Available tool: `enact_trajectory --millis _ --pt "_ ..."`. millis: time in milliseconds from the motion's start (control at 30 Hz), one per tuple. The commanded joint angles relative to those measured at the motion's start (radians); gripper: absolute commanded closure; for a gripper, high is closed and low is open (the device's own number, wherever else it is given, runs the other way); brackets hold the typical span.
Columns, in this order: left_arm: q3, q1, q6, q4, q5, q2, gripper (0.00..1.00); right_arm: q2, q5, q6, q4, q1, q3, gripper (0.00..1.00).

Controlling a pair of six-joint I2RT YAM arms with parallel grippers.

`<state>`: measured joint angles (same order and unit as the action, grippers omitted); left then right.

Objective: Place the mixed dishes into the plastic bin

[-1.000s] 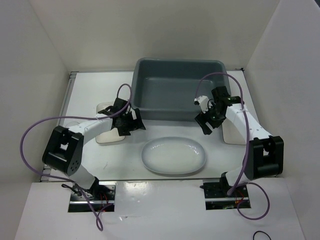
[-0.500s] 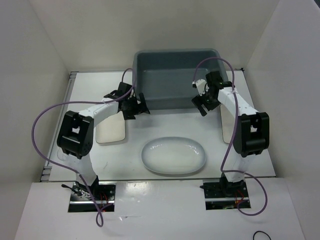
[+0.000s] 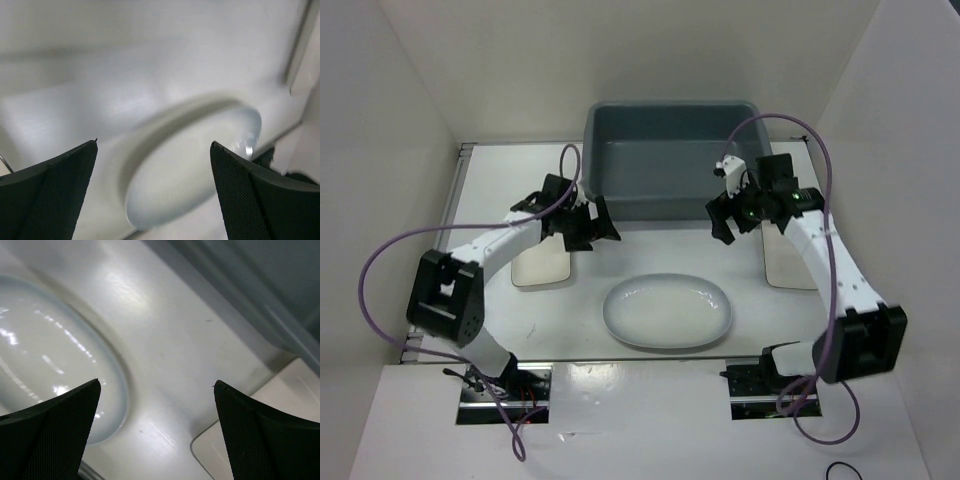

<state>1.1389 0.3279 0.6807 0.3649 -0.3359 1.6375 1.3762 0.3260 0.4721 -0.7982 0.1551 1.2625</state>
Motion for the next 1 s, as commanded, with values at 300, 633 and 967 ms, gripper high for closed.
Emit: enact_trajectory --millis 300,633,967 --pt "-0.422 0.146 0.056 -0.069 -0.255 -0.26 0.0 -0.14 0.183 -0.003 -0.047 0.024 -0.21 0.02" --pt "-0.587 0.201 0.132 -0.325 -0.292 -0.186 0.0 -0.129 0.183 -0.003 -0.047 0.015 -0.21 0.02" --pt "-0.576 0.22 0.132 -0.535 -0.334 0.036 0.03 -0.16 0.165 -0.012 -0.047 -0.025 -0.21 0.02"
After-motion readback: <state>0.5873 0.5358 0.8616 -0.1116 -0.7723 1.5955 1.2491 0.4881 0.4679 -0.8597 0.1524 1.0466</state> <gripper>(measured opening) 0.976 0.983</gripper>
